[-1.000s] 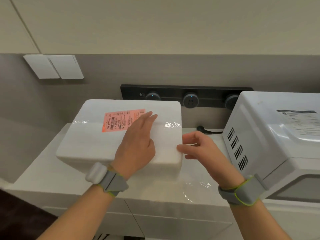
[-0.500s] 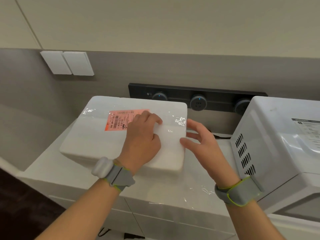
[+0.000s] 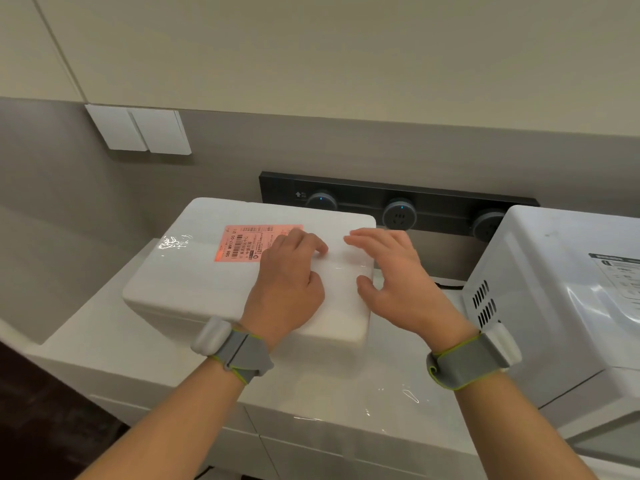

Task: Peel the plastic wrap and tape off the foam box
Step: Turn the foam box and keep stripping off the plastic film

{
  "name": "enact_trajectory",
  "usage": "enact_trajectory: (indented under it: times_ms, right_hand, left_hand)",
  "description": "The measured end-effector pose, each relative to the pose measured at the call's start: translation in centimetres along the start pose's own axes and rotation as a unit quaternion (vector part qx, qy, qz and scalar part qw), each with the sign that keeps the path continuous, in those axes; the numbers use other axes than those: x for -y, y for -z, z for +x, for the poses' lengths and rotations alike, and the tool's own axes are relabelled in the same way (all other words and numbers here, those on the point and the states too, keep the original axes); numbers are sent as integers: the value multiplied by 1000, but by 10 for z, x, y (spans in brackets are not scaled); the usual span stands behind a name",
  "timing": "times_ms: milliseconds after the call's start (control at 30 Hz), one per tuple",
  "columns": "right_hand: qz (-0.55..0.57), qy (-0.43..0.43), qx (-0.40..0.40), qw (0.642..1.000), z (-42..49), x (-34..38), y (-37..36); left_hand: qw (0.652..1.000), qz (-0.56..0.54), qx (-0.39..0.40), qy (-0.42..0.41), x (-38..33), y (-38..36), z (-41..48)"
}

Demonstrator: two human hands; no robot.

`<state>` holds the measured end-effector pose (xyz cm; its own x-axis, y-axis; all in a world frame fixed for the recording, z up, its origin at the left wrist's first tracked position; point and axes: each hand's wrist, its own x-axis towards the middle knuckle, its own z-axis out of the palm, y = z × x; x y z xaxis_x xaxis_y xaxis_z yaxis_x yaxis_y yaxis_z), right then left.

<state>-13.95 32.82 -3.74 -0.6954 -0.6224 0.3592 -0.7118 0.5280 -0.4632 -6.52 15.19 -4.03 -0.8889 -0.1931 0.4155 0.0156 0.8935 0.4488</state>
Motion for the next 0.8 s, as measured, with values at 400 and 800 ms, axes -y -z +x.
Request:
enact_trajectory:
  times_ms: [400,800]
  right_hand:
    - [-59,75,9,995,1,-2,3]
    - [-103,82,-6,991,5,5,4]
  left_hand:
    - [1000,2,-23,-8,-2,4,-11]
    - [999,-1,-34,-14,-5,6,-18]
